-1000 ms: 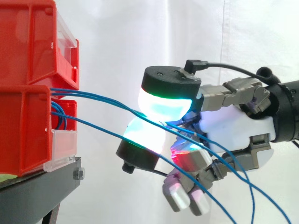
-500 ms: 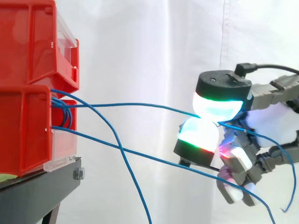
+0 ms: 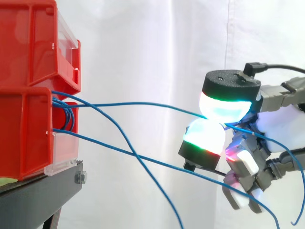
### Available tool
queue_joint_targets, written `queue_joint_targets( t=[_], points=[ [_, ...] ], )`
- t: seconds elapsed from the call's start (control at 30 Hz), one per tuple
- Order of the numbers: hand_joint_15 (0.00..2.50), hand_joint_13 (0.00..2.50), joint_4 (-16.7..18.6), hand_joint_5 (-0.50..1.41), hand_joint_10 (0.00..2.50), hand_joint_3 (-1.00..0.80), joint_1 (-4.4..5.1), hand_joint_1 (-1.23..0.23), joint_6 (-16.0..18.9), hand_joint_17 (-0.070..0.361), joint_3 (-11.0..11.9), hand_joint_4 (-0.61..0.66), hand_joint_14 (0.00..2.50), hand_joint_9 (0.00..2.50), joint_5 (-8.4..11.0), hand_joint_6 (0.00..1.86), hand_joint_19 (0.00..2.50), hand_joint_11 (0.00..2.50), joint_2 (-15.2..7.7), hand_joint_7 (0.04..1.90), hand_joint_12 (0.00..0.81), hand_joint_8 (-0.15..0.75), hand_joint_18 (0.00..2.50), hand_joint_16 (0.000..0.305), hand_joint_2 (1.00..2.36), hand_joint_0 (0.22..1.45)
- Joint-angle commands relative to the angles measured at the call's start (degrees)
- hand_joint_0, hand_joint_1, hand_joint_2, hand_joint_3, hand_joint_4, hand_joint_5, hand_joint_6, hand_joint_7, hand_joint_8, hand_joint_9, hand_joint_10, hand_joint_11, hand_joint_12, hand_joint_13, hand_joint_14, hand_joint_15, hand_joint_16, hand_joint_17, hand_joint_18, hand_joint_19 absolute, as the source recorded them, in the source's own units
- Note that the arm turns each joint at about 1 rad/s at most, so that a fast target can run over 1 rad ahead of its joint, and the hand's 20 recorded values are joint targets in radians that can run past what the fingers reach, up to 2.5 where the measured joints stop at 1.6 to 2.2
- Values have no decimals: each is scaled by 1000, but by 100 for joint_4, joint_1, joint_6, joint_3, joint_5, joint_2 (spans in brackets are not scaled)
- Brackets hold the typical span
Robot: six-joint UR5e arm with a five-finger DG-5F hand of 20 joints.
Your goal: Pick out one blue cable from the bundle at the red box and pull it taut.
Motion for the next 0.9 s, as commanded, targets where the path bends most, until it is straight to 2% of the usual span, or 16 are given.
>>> queue_joint_targets(
  t=[0.0,0.1,0.23,0.4,0.53,0.63,0.87],
  points=[
    [504,947,245,-115,22,-45,52,-821,7,144,-179,-32,20,1209,39,907,804,534,-3,1158,443,307,882,64,1024,628],
    [513,947,527,-115,22,-41,105,-820,7,144,-258,-35,20,1211,39,907,804,534,-3,1150,443,310,881,64,1024,627],
    [516,949,448,-115,23,-40,175,-823,7,145,-258,-33,20,1216,48,907,805,538,-3,1150,447,310,880,64,1024,627],
    [515,950,465,-115,24,-43,210,-824,7,145,-311,-31,22,1219,48,906,803,547,-3,1165,446,309,878,64,1024,629],
    [509,950,825,-114,20,-44,237,-824,60,145,-540,-33,21,1223,66,906,805,543,-3,1155,448,307,880,64,1024,629],
    [512,951,1063,-114,23,-44,263,-824,60,145,-610,-30,21,1222,118,906,814,549,6,1165,445,310,879,64,1024,630],
    [516,951,1072,-114,23,-45,290,-824,-45,144,-610,-30,20,1223,171,906,805,550,-3,1154,446,309,876,64,1025,630]
  ],
)
